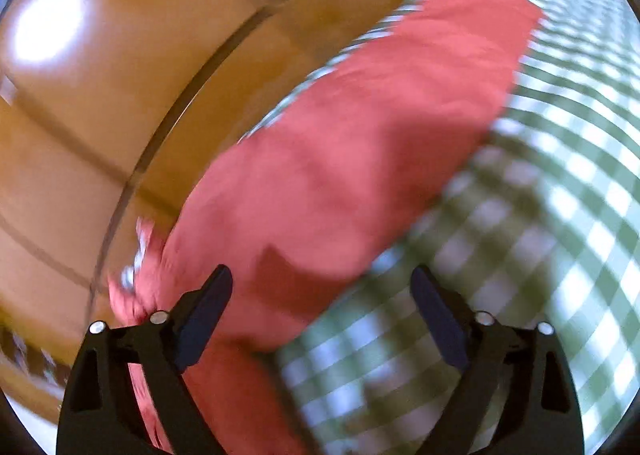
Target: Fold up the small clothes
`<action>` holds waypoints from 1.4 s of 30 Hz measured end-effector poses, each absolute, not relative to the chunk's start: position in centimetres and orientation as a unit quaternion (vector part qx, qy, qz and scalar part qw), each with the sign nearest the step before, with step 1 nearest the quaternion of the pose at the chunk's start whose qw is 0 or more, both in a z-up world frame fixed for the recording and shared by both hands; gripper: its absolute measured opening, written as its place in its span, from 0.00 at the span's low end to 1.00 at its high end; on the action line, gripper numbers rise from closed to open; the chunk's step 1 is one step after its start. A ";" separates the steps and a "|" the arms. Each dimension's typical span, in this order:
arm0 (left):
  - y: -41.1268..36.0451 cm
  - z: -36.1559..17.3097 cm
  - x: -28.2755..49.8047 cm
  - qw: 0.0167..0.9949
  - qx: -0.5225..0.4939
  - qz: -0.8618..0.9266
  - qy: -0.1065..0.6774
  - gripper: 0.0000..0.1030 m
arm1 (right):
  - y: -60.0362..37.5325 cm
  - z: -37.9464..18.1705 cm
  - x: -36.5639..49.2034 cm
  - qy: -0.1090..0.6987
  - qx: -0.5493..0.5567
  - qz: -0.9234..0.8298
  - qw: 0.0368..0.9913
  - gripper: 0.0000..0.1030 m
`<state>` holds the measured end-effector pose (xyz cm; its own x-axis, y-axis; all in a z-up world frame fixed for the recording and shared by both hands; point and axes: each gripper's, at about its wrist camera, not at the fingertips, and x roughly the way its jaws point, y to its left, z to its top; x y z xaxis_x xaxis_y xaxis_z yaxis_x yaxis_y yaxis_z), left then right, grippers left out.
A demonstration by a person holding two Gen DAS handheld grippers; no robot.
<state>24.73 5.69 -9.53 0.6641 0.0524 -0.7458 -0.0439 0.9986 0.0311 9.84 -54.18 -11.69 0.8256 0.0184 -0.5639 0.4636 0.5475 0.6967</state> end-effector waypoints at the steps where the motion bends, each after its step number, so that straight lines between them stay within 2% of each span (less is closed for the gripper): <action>1: 5.7 -9.5 24.7 0.912 0.005 0.026 0.409 0.97 | -55.7 -12.0 9.5 0.244 0.478 -0.133 0.833 0.81; 4: 5.7 -9.6 24.8 0.912 0.005 0.026 0.410 0.97 | -58.7 -12.2 9.4 0.218 0.503 -0.154 0.822 0.80; 14: 5.7 -9.7 24.8 0.910 0.009 0.027 0.414 0.97 | -64.0 -12.3 12.7 0.202 0.528 -0.179 0.805 0.79; 16: 5.7 -9.8 24.9 0.910 0.009 0.027 0.414 0.97 | -64.7 -12.4 13.1 0.205 0.523 -0.185 0.806 0.76; 19: 5.7 -9.8 24.9 0.909 0.008 0.026 0.415 0.97 | -65.8 -13.1 13.1 0.202 0.533 -0.199 0.797 0.54; 21: 5.7 -9.8 24.9 0.909 0.008 0.026 0.416 0.97 | -67.1 -14.4 12.5 0.187 0.568 -0.197 0.777 0.27; 23: 5.7 -9.8 25.0 0.909 0.008 0.025 0.416 0.97 | -68.0 -15.2 12.5 0.182 0.587 -0.189 0.766 0.17; 24: 5.7 -9.8 25.0 0.909 0.007 0.025 0.416 0.97 | -68.0 -15.1 12.5 0.185 0.584 -0.188 0.767 0.15; 27: 5.8 -9.9 25.1 0.909 0.006 0.024 0.417 0.97 | -67.4 -13.7 12.5 0.203 0.545 -0.200 0.789 0.13; 34: 6.0 -10.1 25.3 0.909 0.002 0.022 0.417 0.97 | -64.1 -8.4 12.7 0.188 0.465 -0.194 0.843 0.09; 42: 6.3 -10.2 25.4 0.909 -0.002 0.020 0.416 0.97 | -55.9 -2.2 16.0 0.194 0.331 -0.143 0.912 0.09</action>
<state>25.41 6.29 -10.16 0.6533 0.0339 -0.7564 -0.0374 0.9992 0.0125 16.01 -55.88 -2.25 0.8839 -0.1316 -0.4489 0.3886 0.7408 0.5480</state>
